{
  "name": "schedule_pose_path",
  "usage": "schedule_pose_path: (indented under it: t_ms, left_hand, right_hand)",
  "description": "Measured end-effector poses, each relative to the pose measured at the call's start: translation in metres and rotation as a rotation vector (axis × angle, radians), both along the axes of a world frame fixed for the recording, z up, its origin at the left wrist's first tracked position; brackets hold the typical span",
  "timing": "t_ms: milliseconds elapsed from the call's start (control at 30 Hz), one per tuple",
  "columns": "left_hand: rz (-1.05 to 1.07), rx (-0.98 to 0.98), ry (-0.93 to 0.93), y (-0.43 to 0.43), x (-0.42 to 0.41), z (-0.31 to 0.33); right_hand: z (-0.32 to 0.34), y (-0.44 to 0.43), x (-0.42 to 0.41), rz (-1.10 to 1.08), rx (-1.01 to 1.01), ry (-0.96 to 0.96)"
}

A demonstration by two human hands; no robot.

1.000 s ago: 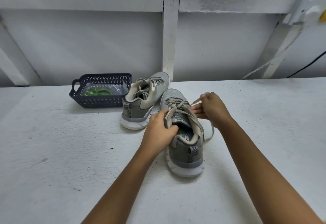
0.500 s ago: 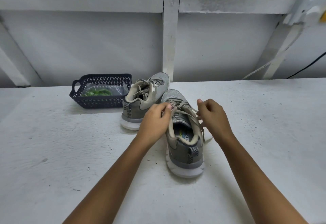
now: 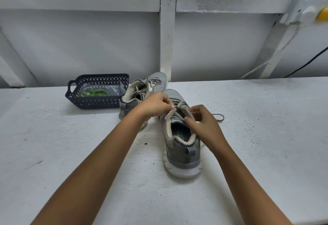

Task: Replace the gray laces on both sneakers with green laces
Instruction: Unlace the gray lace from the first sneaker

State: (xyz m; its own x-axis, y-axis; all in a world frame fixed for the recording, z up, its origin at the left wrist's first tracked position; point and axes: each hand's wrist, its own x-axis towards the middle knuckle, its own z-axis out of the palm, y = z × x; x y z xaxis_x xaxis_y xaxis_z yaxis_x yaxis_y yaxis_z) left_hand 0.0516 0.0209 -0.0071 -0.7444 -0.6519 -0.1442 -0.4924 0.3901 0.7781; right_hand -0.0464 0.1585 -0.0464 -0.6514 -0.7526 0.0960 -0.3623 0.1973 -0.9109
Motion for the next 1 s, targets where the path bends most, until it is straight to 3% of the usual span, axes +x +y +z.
schedule_pose_path:
  t_ms: [267,467,700,1000]
  left_hand:
    - [0.109,0.108,0.041,-0.009,-0.012,0.002]
    - [0.277,0.424,0.313,-0.005,-0.014,0.005]
    - [0.173,0.18,0.126,-0.003,0.008,-0.008]
    - [0.26,0.305,0.354,0.0,0.005,-0.014]
  right_hand:
    - [-0.002,0.001,0.003,-0.054,-0.021,-0.006]
    - [-0.002,0.002,0.005,-0.072,-0.027,-0.023]
    - [-0.004,0.0,0.006,-0.089,-0.029,-0.019]
    - [-0.002,0.002,0.008,-0.077,-0.018,-0.015]
